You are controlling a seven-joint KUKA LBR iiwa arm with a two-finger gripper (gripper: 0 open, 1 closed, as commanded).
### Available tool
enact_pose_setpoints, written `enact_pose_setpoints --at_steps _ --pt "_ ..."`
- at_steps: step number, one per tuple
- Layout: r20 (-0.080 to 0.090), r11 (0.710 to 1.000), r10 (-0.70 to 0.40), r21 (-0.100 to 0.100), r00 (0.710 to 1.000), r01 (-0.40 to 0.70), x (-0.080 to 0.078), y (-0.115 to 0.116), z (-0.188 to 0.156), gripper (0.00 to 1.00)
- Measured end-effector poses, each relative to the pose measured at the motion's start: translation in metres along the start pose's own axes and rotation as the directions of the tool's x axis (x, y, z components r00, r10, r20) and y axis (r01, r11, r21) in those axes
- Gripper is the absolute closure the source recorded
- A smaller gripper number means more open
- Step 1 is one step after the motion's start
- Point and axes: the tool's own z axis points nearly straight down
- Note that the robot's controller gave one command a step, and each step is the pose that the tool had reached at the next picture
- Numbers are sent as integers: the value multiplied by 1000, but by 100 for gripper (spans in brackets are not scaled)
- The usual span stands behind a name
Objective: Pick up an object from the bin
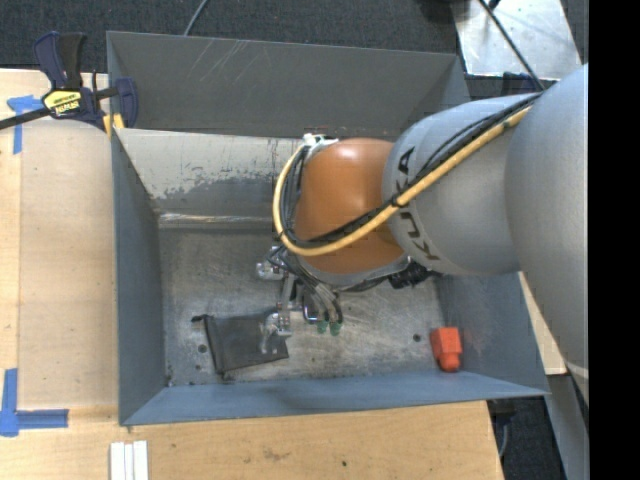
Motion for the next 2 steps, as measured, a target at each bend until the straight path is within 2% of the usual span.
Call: enact_pose_setpoints --at_steps 1,2 --pt "2 992 122 0 992 -122 13 12 56 0" --pt "-2 992 122 1 992 -122 12 12 54 0"
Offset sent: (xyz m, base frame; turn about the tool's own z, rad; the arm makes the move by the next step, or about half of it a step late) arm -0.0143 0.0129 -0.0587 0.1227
